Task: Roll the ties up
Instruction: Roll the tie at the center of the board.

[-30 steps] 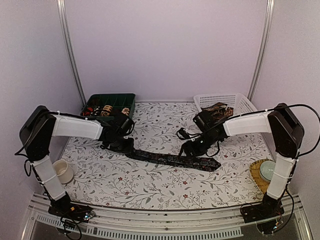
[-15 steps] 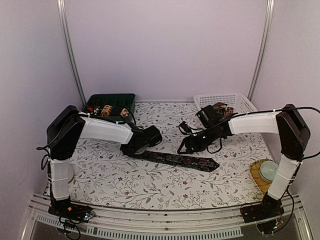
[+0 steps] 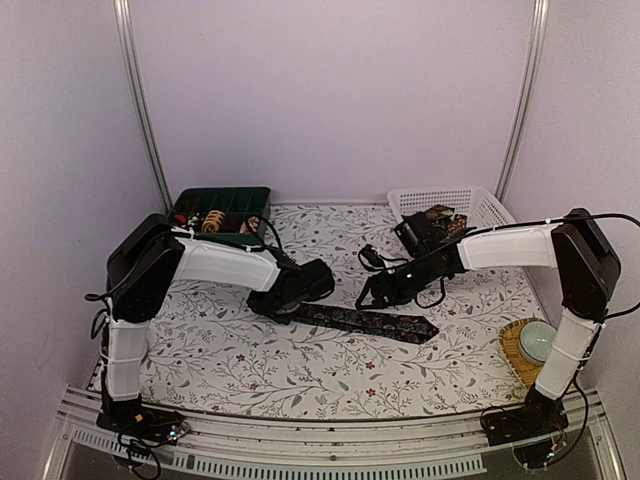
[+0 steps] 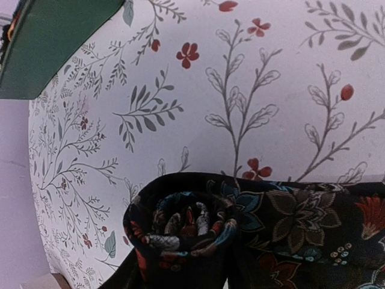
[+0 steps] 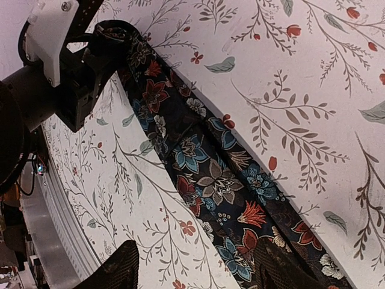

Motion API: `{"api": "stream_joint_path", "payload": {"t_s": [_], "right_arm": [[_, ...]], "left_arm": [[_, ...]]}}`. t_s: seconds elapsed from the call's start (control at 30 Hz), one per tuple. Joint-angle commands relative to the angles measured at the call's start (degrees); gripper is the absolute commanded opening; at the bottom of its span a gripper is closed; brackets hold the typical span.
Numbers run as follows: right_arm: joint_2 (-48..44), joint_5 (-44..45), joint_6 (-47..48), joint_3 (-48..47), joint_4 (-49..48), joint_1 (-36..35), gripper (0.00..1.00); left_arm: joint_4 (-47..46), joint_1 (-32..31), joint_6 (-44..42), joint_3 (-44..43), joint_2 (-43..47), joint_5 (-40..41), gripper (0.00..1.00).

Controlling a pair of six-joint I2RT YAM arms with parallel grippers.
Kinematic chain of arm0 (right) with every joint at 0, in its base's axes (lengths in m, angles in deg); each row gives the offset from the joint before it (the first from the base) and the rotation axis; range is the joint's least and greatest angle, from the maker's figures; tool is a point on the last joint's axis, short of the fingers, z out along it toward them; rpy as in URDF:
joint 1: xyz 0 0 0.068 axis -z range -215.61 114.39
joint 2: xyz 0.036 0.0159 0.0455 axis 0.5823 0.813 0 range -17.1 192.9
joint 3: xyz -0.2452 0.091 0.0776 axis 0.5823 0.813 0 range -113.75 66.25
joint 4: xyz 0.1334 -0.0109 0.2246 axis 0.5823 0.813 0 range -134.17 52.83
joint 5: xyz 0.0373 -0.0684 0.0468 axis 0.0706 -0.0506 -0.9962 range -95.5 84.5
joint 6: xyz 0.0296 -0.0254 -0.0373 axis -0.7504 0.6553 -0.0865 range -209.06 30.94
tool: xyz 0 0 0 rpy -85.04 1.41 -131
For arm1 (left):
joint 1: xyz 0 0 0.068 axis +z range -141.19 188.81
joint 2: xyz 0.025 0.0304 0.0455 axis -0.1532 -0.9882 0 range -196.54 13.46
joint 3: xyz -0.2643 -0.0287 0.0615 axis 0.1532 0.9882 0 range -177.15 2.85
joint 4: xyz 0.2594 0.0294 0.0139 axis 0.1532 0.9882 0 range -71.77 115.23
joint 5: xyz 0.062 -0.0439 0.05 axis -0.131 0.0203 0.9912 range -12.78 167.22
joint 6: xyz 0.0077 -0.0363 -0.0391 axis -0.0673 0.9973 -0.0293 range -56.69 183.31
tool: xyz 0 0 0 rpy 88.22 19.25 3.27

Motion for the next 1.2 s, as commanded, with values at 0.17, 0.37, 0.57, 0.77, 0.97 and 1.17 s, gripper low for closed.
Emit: {"api": "stream_joint_path", "payload": {"t_s": [0.17,0.37,0.57,0.77,0.97,1.17], "right_arm": [[-5.4,-0.9,-0.4,0.4,-1.2,0.7,0.65],[-4.8,-1.4,-0.7,0.2,-1.4,0.7,0.65],[-3.6,-1.0,-1.1,-0.7,-1.4,0.7,0.66],[-2.4,-0.8,-3.2,-2.6,-2.6,0.7,0.68],[-0.5,-3.5,-7.2,-5.7,-6.9,-0.7,0.69],[7.2,-4.4,-11.6,-15.5,-9.6,-5.2,0.68]], "left_arm": [[1.7,-3.0,-1.2,-2.9,-1.7,-3.6,0.47],[3.2,-3.3,-1.1,-4.5,-0.6,-2.1,0.59],[2.1,-3.8,-1.8,-5.6,3.1,-2.8,0.7],[-2.5,-3.4,-2.7,-1.7,11.7,-6.5,0.75],[-11.4,1.7,-1.9,10.1,25.1,-14.6,0.76],[-24.8,14.9,-0.8,26.3,37.7,-29.9,0.58]]}}
